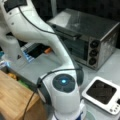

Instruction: Pick up the pan. Place the pan on the table. Pick up the bowl. Place the bowl on the stove.

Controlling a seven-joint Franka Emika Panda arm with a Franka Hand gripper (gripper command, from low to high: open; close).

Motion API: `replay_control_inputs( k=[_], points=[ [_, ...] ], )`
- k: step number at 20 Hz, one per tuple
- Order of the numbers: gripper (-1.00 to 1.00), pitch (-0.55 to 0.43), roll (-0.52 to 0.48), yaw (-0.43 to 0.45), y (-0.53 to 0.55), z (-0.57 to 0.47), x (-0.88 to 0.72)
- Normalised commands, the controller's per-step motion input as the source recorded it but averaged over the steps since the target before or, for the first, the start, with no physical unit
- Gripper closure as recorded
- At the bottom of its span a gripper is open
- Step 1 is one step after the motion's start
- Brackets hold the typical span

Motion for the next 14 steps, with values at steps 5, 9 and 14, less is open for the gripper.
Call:
replay_control_inputs(
  k=[5,9,14],
  points=[
    [1.0,0.067,0.075,0.081,-0.02,0.09,0.05],
    [1.0,0.057,0.085,0.064,-0.04,0.07,0.01],
    [1.0,0.056,0.089,0.053,-0.04,0.05,-0.03]
  ],
)
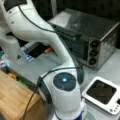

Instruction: Pick up the pan. Place the pan on the table. Pick up the bowl. Place the bowl on the stove.

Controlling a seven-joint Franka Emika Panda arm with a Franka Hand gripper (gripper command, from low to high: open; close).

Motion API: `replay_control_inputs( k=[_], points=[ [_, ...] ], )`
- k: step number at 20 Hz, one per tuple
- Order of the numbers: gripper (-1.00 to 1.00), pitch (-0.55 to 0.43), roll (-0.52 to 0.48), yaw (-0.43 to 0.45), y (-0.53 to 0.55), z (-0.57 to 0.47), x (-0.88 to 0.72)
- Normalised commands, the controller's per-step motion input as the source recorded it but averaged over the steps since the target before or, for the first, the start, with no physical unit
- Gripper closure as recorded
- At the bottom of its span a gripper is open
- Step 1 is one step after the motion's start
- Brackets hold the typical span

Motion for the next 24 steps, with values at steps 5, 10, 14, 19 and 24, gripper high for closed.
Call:
replay_control_inputs(
  k=[5,10,14,19,24],
  points=[
    [1.0,0.053,0.094,0.056,-0.07,0.04,-0.06],
    [1.0,0.057,0.098,0.049,-0.12,-0.04,-0.1],
    [1.0,0.053,0.108,0.036,-0.11,-0.03,-0.13],
    [1.0,0.063,0.113,0.008,-0.08,0.01,-0.18],
    [1.0,0.06,0.108,-0.038,-0.03,0.08,-0.24]
  ],
)
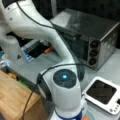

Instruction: Pick up the pan. Place the pan on the table. Pick up the bowl. Place the bowl on the stove.

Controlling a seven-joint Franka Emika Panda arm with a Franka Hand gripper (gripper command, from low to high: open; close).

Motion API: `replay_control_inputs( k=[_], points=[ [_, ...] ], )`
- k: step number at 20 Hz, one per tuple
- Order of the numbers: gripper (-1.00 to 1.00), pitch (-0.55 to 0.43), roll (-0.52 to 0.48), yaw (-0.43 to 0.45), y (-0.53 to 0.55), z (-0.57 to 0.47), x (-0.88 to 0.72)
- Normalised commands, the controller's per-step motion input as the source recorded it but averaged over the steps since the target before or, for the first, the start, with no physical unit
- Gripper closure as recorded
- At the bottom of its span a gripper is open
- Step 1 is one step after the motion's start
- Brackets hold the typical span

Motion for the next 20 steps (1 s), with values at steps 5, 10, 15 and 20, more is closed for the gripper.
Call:
replay_control_inputs(
  k=[5,10,15,20],
  points=[
    [1.0,0.01,0.089,-0.073,0.02,0.1,-0.25],
    [1.0,-0.028,0.077,-0.121,0.1,0.06,-0.26],
    [1.0,-0.065,0.06,-0.162,0.18,0.0,-0.24],
    [1.0,-0.061,0.049,-0.204,0.27,0.02,-0.27]
  ],
)
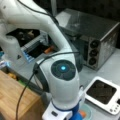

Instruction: Pick up the pan. Place the pan on the table. Pick up the bowl. Place the bowl on the stove.

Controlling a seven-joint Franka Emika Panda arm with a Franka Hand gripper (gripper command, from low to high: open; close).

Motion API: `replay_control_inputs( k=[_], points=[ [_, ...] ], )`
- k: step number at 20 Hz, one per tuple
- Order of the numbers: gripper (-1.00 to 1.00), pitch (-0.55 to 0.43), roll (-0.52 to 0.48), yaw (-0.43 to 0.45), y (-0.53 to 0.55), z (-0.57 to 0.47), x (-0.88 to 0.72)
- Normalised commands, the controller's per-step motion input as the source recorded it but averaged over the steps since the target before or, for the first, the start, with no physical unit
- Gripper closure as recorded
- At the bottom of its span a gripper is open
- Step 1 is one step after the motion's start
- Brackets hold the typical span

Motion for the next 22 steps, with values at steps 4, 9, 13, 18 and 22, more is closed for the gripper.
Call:
replay_control_inputs(
  k=[4,9,13,18,22],
  points=[
    [1.0,-0.054,0.061,-0.233,0.37,0.11,-0.32],
    [1.0,-0.046,0.062,-0.257,0.39,0.16,-0.34],
    [1.0,-0.071,0.048,-0.233,0.34,0.05,-0.31],
    [1.0,-0.094,0.011,-0.227,0.35,-0.09,-0.29],
    [1.0,-0.101,0.002,-0.216,0.43,-0.04,-0.24]
  ],
)
